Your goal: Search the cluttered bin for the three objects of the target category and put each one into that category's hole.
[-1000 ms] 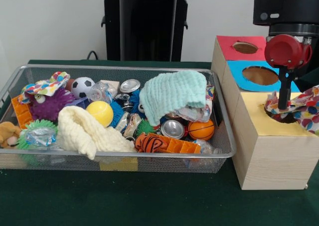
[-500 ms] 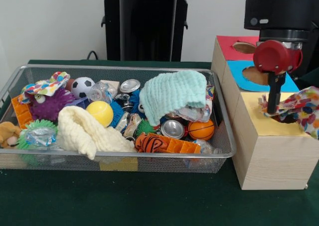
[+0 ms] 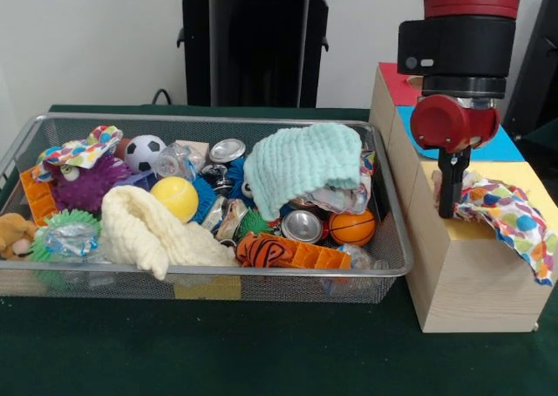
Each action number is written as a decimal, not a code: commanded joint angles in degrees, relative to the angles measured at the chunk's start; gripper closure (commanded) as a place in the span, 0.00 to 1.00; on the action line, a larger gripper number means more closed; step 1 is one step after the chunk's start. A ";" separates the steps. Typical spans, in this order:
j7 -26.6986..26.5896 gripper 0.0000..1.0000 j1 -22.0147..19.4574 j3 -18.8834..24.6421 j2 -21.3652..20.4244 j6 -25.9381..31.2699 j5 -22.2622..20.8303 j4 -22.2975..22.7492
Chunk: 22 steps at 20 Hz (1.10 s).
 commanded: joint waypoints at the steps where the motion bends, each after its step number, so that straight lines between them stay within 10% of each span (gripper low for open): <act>1: 13.11 1.00 -1.93 6.53 3.97 -1.30 0.43 7.69; 22: 12.99 1.00 -7.73 17.71 -0.81 3.71 8.36 18.02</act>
